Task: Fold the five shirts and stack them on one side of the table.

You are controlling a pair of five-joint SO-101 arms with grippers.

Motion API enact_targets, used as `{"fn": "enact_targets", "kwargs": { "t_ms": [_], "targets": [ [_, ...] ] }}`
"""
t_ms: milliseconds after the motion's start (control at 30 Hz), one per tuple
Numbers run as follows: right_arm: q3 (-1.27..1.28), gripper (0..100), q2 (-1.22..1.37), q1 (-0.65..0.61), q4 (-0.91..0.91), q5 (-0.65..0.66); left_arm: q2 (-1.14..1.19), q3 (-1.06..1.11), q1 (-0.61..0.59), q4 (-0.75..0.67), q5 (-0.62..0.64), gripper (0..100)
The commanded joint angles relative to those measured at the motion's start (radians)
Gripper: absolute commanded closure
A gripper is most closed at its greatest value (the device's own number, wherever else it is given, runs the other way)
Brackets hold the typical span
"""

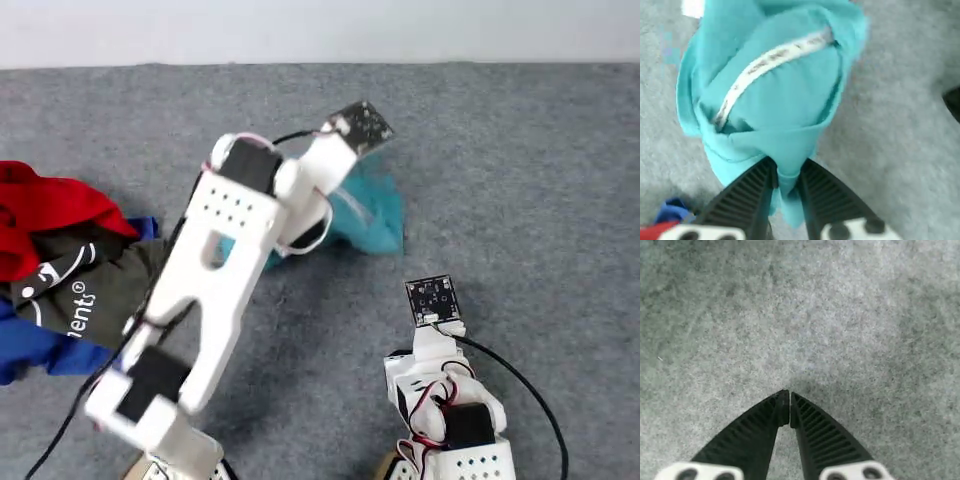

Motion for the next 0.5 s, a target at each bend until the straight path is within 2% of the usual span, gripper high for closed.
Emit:
{"fn": "enact_targets", "kwargs": {
  "t_ms": [0,267,367,467],
  "targets": [
    [0.011,98.8,-0.01,0.012,0.004,0.009,-0.221,0.171,0.003,0.029,0.006,99],
    [0.011,98.6,-0.01,0.01,0.004,0.009,-0.439,0.618,-0.006,0.023,0.008,99],
    [0.011,98.7,-0.01,0.01,0.004,0.009,-0.454,0.679,-0.068,0.025,0.009,99],
    [0.011,98.7,-0.01,0.01,0.004,0.009,-0.456,0.688,-0.181,0.028,0.009,99]
  ]
}}
